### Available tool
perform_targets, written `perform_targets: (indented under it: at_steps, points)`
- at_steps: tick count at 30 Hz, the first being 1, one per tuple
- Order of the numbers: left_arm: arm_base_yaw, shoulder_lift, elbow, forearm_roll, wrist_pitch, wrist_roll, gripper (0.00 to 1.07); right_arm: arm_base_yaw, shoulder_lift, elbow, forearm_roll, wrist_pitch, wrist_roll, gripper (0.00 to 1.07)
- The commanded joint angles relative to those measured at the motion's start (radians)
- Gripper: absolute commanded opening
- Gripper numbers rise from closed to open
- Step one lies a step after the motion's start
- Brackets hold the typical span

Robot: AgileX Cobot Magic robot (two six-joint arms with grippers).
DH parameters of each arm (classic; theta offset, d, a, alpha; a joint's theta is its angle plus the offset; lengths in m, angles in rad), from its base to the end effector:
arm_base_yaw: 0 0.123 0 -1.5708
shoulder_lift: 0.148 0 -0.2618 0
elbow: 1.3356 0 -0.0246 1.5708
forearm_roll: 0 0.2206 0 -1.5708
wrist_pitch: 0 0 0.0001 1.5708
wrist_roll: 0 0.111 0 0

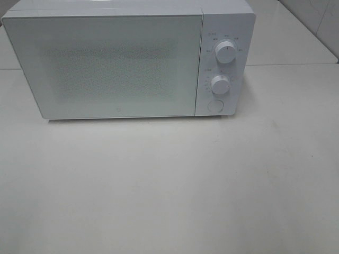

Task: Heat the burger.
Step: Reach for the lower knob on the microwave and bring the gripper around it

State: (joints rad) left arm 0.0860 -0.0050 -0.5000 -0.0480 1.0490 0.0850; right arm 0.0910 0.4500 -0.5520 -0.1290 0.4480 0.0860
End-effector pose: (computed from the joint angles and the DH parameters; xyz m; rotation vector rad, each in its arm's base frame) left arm 0.0101 -0.0038 0.2549 0.0010 2.0270 0.0507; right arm 0.1030 0.0032 0.3079 -0.0715 1.8246 -0.0082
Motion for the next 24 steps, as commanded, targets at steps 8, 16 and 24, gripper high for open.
perform_targets:
  at_steps: [8, 16, 24]
  points:
    - [0.0, -0.024, 0.002, 0.004, -0.009, 0.001, 0.98, -0.005, 0.17, -0.006, -0.03, -0.216, 0.01, 0.76]
    - [0.0, -0.024, 0.002, 0.004, -0.009, 0.001, 0.98, -0.005, 0.326, -0.006, -0.035, -0.407, 0.01, 0.76]
    - [0.0, -0.024, 0.002, 0.004, -0.009, 0.001, 0.98, -0.005, 0.452, 0.011, -0.035, -0.612, -0.023, 0.76]
